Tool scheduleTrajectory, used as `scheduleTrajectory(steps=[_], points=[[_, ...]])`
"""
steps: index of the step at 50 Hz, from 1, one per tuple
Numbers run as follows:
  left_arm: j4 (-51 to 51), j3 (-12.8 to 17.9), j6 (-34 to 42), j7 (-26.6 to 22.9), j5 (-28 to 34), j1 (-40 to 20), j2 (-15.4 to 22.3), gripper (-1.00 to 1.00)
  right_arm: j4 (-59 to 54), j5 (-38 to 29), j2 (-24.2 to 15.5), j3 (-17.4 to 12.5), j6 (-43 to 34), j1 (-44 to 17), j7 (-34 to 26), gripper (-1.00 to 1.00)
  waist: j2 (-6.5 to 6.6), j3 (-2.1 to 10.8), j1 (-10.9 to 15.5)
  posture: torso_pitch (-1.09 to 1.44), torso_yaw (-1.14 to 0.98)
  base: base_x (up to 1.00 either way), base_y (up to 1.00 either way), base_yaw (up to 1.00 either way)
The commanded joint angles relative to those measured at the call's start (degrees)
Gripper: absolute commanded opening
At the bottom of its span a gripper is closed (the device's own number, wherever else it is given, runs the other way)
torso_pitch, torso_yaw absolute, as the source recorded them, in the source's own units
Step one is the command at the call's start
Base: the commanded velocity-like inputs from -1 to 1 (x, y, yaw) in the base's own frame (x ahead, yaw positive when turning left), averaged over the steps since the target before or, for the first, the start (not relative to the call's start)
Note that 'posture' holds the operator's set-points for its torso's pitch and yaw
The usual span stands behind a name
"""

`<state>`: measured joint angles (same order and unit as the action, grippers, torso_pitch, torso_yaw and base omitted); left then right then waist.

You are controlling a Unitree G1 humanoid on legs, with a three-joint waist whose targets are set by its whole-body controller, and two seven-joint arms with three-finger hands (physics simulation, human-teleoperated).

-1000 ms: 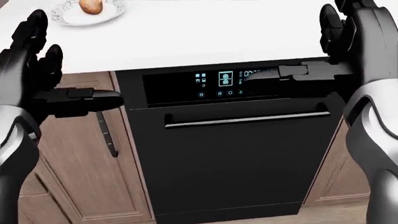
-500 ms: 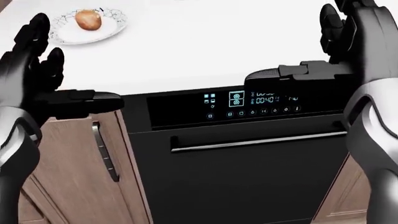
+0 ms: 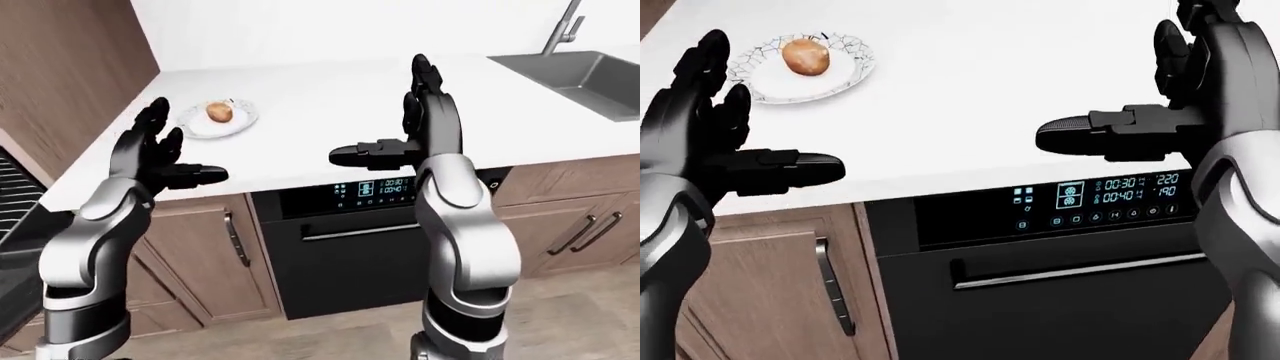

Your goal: Place the sweet potato on the rack of the oven.

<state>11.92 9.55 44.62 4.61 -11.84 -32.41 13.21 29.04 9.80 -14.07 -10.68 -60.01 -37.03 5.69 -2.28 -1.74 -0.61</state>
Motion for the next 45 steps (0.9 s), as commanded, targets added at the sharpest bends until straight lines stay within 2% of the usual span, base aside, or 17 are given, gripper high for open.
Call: scheduleTrajectory(steps=[1,5,7,8,9,10,18,21,22,24,26,29,32,33,34,36,45], points=[[2.6,1.4,-2.3,0.4,0.5,-2.0,1.0,1.00,2.4,0.4,-0.2,0.3,2.2,-2.2,-0.2,1.00,-0.03,1.26,0.4,0.00,0.00,0.17,0.27,0.00],[2.9,1.4,-2.0,0.4,0.5,-2.0,1.0,1.00,2.7,0.5,-0.3,0.1,1.7,-2.5,-0.2,1.00,3.10,0.58,-0.2,0.00,0.00,0.18,0.27,0.00],[2.7,1.5,-2.2,0.4,0.5,-2.0,1.0,1.00,2.5,0.5,-0.3,0.2,1.9,-2.4,-0.2,1.00,6.96,1.59,-0.5,0.00,0.00,0.18,0.27,0.00],[2.4,1.5,-2.5,0.3,0.6,-2.0,1.0,1.00,2.4,0.5,-0.3,0.2,2.1,-2.3,-0.2,1.00,7.55,2.61,-0.6,0.00,0.00,0.19,0.27,0.00],[2.4,1.4,-2.4,0.3,0.6,-2.0,1.0,1.00,2.5,0.5,-0.4,0.2,2.0,-2.4,-0.2,1.00,6.66,1.18,0.1,0.00,0.00,0.17,0.27,0.00],[2.6,1.4,-2.2,0.4,0.5,-2.1,1.0,1.00,2.7,0.6,-0.4,0.2,1.7,-2.6,-0.1,1.00,6.81,0.71,-0.1,0.00,0.00,0.18,0.27,0.00],[2.6,1.3,-2.2,0.3,0.6,-2.2,1.1,1.00,2.7,0.6,-0.4,0.2,1.8,-2.5,-0.1,1.00,1.85,0.57,0.8,0.00,0.00,0.17,0.27,0.00],[2.7,1.3,-2.2,0.3,0.6,-2.1,0.9,1.00,2.9,0.7,-0.5,0.1,1.5,-2.6,0.0,1.00,-1.78,1.23,1.2,0.00,0.00,0.18,0.26,0.00],[2.6,1.3,-2.4,0.3,0.6,-2.0,0.9,1.00,3.0,0.7,-0.5,0.1,1.4,-2.6,0.0,1.00,0.13,1.03,0.8,0.00,0.00,0.18,0.27,0.00],[2.9,1.4,-2.0,0.4,0.6,-2.1,1.0,1.00,3.0,0.7,-0.5,0.1,1.7,-2.4,-0.1,1.00,-1.07,1.07,0.8,0.00,0.00,0.17,0.26,0.00],[3.1,1.4,-1.9,0.4,0.5,-2.1,1.0,1.00,2.9,0.7,-0.5,0.2,1.7,-2.5,0.0,1.00,-0.64,1.64,0.5,0.00,0.00,0.18,0.26,0.00],[2.7,1.4,-2.3,0.3,0.6,-2.1,0.9,1.00,2.7,0.7,-0.6,0.0,1.9,-2.5,-0.1,1.00,1.00,0.86,0.2,0.00,0.00,0.17,0.23,0.00],[2.4,1.3,-2.5,0.3,0.6,-2.2,0.9,1.00,2.7,0.8,-0.6,-0.1,1.6,-2.7,-0.1,1.00,4.44,0.61,-0.3,0.00,0.00,0.18,0.21,0.00],[2.4,1.3,-2.4,0.4,0.6,-2.2,0.9,1.00,2.6,0.8,-0.6,-0.1,1.8,-2.6,-0.1,1.00,6.75,1.41,-0.4,0.00,0.00,0.18,0.21,0.00],[2.6,1.3,-2.1,0.4,0.6,-2.3,0.9,1.00,2.6,0.8,-0.6,0.0,1.9,-2.6,-0.1,1.00,7.47,2.43,-0.5,0.00,0.00,0.19,0.20,0.00],[2.5,1.3,-2.4,0.3,0.6,-2.2,0.9,1.00,2.7,0.8,-0.6,0.0,1.7,-2.7,0.0,1.00,6.84,0.73,0.0,0.00,0.00,0.18,0.19,0.00],[1.8,1.2,-3.1,0.2,0.9,-2.1,0.8,1.00,2.3,1.0,-0.5,0.1,2.3,-2.2,0.0,1.00,3.57,0.99,1.0,0.00,0.00,0.18,0.01,0.00]])
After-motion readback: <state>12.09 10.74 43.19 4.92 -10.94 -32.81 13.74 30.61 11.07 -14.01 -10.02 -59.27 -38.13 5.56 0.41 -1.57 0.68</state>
